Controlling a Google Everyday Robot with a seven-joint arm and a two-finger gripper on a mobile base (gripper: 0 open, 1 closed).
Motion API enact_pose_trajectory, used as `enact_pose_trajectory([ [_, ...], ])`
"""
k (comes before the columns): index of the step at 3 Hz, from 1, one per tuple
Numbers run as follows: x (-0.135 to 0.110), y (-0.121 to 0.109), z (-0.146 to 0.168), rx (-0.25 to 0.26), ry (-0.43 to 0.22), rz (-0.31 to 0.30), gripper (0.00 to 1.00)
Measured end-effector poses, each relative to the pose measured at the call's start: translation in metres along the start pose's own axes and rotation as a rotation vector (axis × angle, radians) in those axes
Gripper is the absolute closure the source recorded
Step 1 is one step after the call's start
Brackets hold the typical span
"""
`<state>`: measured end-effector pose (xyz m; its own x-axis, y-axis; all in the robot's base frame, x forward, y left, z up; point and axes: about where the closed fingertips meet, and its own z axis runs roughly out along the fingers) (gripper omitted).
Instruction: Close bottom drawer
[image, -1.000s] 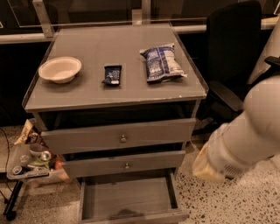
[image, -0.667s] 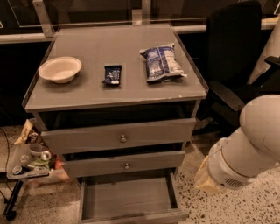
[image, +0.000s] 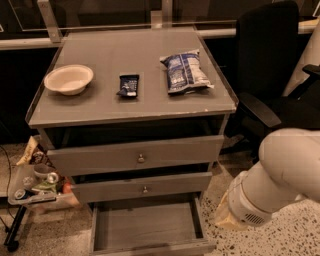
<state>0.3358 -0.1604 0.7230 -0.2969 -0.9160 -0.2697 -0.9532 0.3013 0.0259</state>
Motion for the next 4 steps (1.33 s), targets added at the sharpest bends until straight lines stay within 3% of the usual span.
enact_pose_trajectory([
  [1, 0.009, 0.01, 0.09, -0.092, 0.013, 0.026, 1.0],
  [2, 0.023, 0.019, 0.177, -0.165, 0.023, 0.09, 1.0],
  [3, 0.036, 0.034, 0.236, -0.248, 0.021, 0.157, 1.0],
  [4, 0.036, 0.034, 0.236, -0.248, 0.021, 0.158, 1.0],
])
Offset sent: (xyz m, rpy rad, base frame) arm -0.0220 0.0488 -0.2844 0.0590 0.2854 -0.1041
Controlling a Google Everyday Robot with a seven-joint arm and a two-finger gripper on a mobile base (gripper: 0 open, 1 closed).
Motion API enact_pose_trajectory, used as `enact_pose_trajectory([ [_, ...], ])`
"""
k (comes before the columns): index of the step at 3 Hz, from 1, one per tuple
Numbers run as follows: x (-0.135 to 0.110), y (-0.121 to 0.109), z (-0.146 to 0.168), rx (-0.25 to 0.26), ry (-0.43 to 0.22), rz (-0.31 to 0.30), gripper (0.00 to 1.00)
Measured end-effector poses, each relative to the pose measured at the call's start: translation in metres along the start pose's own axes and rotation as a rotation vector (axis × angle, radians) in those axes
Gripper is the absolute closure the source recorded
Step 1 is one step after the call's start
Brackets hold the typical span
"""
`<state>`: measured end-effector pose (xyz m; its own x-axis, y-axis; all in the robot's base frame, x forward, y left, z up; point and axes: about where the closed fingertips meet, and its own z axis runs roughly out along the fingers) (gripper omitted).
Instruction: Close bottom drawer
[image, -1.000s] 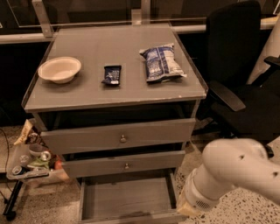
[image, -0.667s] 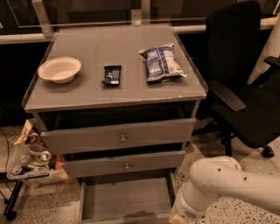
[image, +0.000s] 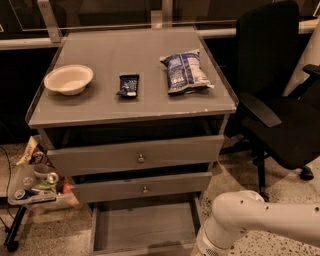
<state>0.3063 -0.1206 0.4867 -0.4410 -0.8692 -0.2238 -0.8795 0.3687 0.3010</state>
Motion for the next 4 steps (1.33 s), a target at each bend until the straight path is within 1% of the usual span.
enact_pose_trajectory([
  [1, 0.005, -0.01, 0.039, -0.023, 0.001, 0.03, 1.0],
  [2, 0.015, -0.054, 0.106, -0.003, 0.012, 0.1, 1.0],
  [3, 0.031, -0.082, 0.166, -0.02, 0.017, 0.178, 1.0],
  [4, 0.048, -0.082, 0.223, -0.084, 0.032, 0.239, 1.0],
])
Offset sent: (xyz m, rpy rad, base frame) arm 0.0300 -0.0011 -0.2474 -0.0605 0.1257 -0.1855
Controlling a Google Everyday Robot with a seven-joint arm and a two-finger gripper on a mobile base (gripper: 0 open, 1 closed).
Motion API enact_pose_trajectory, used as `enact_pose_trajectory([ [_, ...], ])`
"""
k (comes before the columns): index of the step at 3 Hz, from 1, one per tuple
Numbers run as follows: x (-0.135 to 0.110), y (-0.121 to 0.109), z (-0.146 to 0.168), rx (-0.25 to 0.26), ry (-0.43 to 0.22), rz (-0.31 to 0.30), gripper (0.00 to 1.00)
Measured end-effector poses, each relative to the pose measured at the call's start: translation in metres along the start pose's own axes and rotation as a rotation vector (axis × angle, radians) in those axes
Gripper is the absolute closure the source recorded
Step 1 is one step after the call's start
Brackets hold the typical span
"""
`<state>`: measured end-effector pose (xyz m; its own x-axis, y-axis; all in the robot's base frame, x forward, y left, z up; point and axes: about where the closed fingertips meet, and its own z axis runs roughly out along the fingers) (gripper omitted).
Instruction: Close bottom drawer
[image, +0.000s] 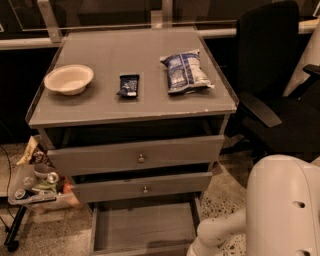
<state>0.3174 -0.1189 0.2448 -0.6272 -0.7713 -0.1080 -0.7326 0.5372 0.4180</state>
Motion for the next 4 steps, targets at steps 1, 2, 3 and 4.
enact_pose_trajectory([
  [1, 0.0, 0.0, 0.0, 0.001, -0.001, -0.001, 1.0],
  [2, -0.009, -0.013, 0.018, -0.02, -0.047, -0.023, 1.0],
  [3, -0.027, -0.036, 0.04, -0.026, -0.098, -0.074, 1.0],
  [4, -0.044, -0.055, 0.056, -0.033, -0.132, -0.115, 1.0],
])
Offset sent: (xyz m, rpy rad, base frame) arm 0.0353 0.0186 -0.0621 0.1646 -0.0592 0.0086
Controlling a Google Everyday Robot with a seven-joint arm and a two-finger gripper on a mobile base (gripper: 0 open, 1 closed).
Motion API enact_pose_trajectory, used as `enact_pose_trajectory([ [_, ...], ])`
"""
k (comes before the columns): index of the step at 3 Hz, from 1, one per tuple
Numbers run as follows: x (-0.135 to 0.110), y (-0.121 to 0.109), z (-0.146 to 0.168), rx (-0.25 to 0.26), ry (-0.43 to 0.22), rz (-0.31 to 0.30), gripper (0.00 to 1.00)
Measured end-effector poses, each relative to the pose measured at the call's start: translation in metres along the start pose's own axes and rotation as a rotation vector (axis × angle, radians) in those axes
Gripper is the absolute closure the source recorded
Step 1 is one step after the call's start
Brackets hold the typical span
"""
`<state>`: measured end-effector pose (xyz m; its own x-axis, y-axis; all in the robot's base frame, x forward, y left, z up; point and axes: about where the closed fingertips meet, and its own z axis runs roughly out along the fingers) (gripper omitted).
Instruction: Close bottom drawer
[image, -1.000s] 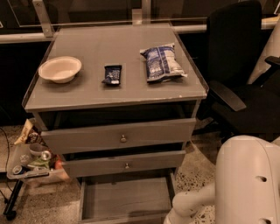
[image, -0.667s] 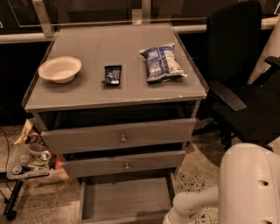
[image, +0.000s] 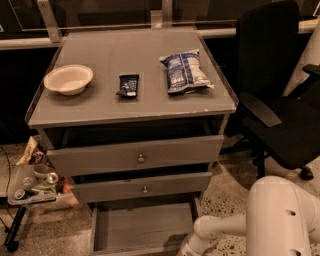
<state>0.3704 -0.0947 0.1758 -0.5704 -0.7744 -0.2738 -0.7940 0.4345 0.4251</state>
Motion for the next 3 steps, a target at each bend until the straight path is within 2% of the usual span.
enact_pose_trajectory([
  [1, -0.0166, -0.0135, 0.0027, 0.012, -0.016, -0.043, 1.0],
  [2, -0.0171, -0.0146, 0.0024, 0.013, -0.017, -0.044, 0.81],
  [3, -0.0171, -0.0146, 0.0024, 0.013, -0.017, -0.044, 0.58],
])
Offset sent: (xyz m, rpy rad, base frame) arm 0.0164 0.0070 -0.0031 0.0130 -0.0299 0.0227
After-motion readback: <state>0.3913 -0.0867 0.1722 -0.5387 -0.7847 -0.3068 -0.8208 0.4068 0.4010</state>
